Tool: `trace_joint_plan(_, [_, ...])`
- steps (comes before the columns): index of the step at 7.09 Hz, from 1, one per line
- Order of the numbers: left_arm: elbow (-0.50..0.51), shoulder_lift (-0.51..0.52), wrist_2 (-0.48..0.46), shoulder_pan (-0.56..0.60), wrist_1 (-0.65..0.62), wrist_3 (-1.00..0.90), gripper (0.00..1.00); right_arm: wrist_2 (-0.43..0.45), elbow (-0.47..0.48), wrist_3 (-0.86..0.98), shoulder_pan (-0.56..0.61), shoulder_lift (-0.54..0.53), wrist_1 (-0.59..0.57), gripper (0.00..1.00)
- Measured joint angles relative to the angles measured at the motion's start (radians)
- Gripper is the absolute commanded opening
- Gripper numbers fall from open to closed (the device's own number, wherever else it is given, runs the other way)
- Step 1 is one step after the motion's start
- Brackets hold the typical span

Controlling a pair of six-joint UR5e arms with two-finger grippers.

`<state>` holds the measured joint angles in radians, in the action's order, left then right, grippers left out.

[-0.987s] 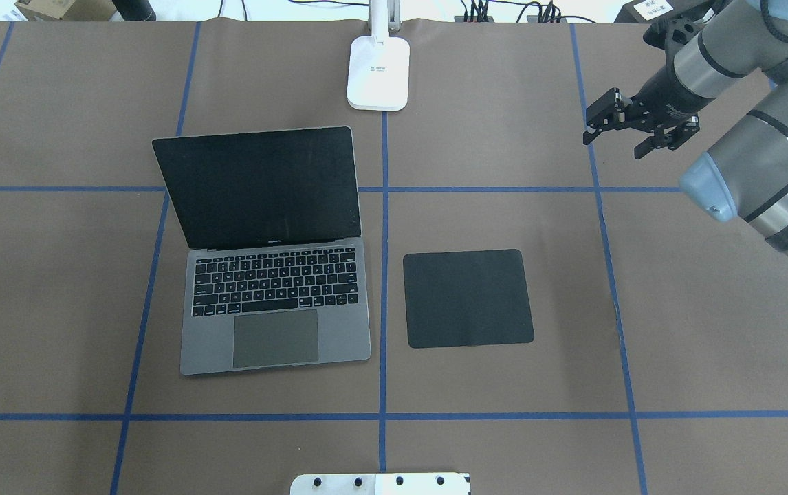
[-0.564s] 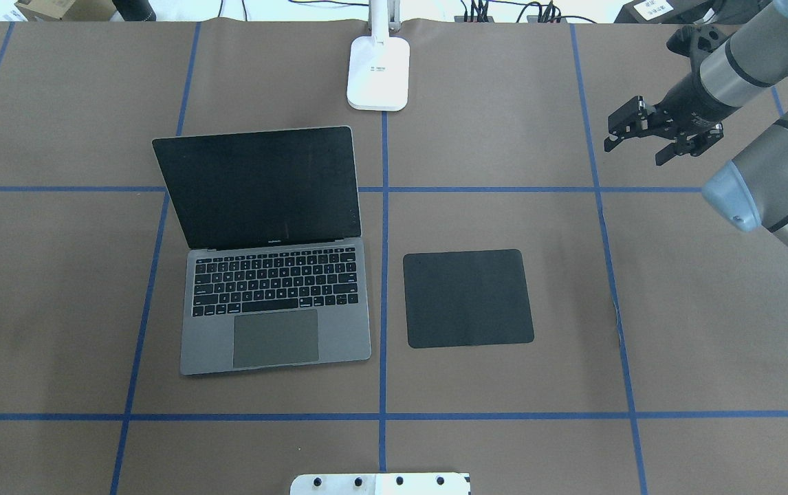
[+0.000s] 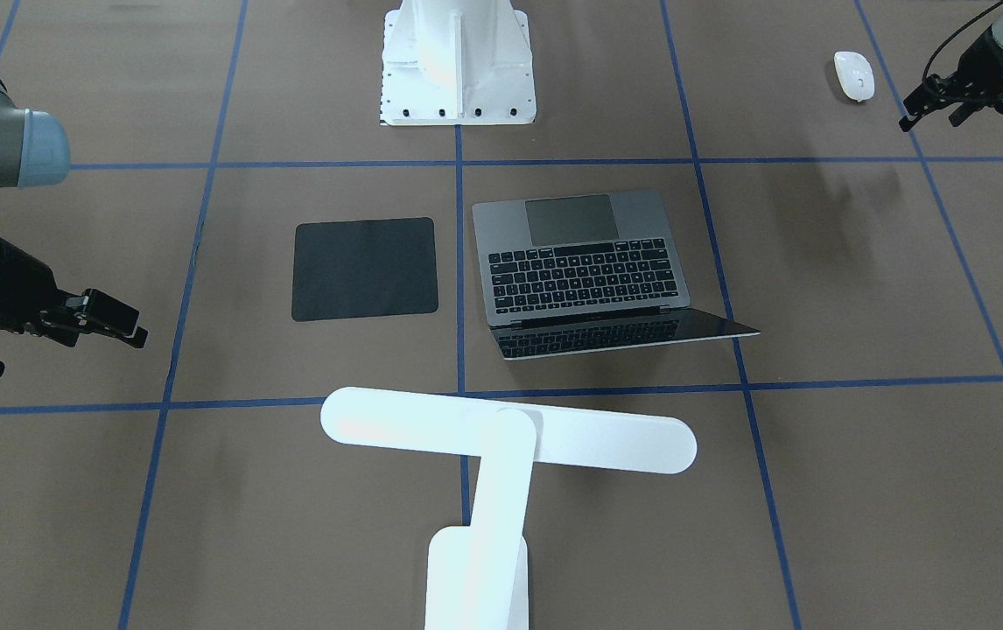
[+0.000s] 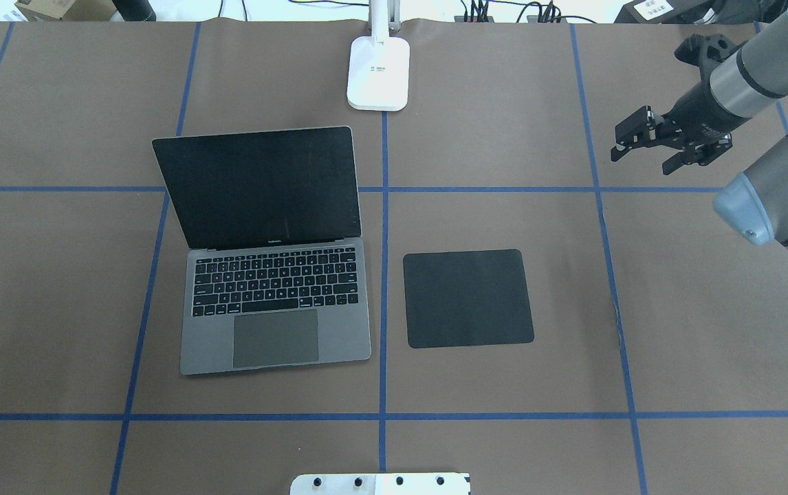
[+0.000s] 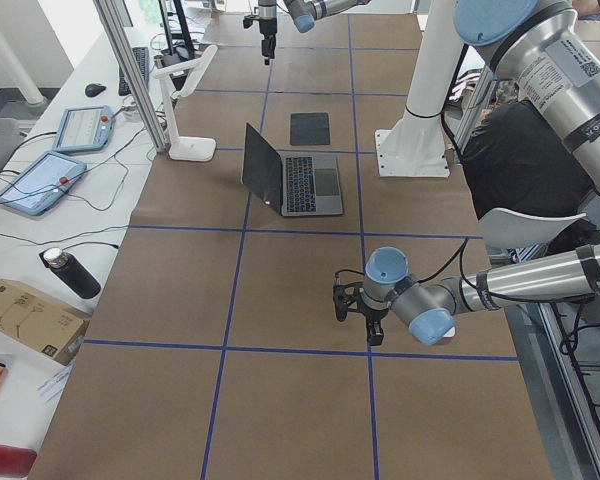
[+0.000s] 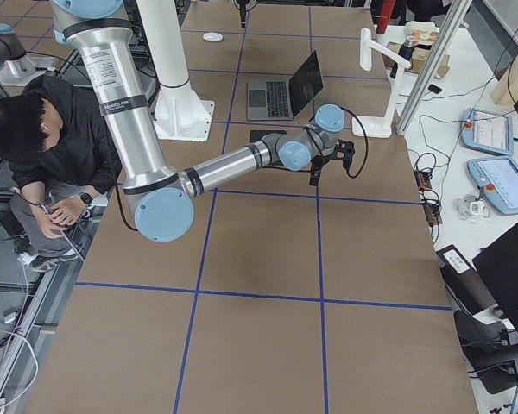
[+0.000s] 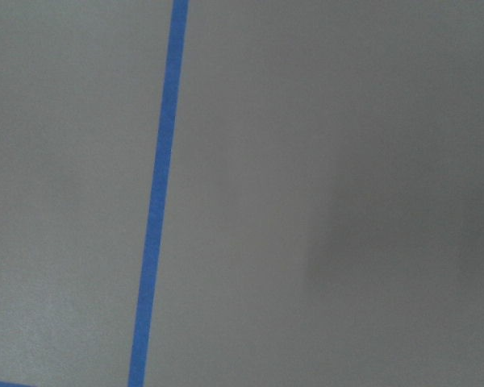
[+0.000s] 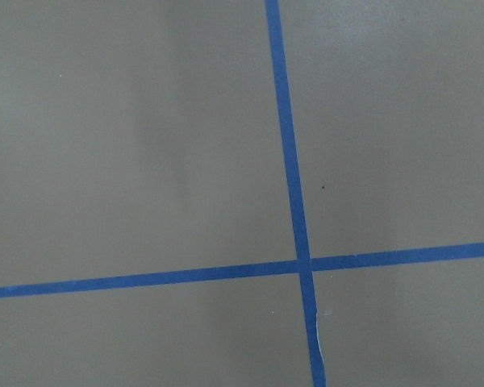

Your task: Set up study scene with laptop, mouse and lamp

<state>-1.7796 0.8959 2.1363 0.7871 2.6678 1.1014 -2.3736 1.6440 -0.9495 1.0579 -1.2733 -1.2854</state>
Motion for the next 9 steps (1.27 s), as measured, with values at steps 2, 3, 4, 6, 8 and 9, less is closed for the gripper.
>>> trace_joint_plan(2, [0.001, -0.004, -0.072, -0.159, 0.053, 0.165, 1.0, 0.006, 0.006, 0.0, -0.004, -0.017, -0.001, 0.99])
trace_joint_plan(3, [0.002, -0.005, -0.115, -0.243, 0.073, 0.229, 1.0, 0.014, 0.007, 0.0, -0.009, -0.023, 0.0, 0.99])
trace_joint_plan(4, [0.002, -0.008, -0.141, -0.311, 0.09, 0.266, 1.0, 0.024, 0.007, 0.0, -0.015, -0.026, 0.0, 0.99])
trace_joint_plan(6, [0.002, -0.031, -0.153, -0.39, 0.125, 0.285, 1.0, 0.04, 0.006, -0.001, -0.029, -0.03, 0.0, 0.99])
trace_joint_plan(8, [0.002, -0.085, -0.154, -0.439, 0.179, 0.287, 1.0, 0.059, 0.006, -0.001, -0.045, -0.032, 0.0, 1.0])
trace_joint_plan(9, [0.002, -0.099, -0.154, -0.459, 0.191, 0.288, 1.0, 0.062, 0.006, -0.002, -0.049, -0.033, 0.0, 0.99])
